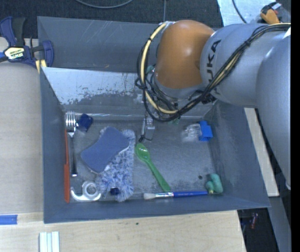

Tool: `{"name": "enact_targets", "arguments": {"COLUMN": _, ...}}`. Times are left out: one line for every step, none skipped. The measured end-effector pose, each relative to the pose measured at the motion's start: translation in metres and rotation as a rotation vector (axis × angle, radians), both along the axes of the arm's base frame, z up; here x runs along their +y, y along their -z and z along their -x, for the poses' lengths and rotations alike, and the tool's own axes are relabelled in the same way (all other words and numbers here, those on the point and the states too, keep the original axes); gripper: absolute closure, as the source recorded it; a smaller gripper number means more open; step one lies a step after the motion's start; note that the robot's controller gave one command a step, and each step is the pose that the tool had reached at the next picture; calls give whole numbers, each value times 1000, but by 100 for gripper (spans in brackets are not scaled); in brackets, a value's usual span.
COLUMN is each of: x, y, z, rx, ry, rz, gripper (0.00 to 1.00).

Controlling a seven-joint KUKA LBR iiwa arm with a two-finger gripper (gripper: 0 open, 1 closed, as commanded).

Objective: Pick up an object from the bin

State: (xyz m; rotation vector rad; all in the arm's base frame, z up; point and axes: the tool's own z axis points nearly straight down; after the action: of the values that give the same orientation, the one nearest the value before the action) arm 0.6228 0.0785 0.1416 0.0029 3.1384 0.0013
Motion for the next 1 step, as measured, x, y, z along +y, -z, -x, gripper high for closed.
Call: {"name": "enact_targets", "arguments": {"x": 0, "y": 0, "z": 0, "rx": 0, "ry": 0, "rz": 0, "gripper": 0}}
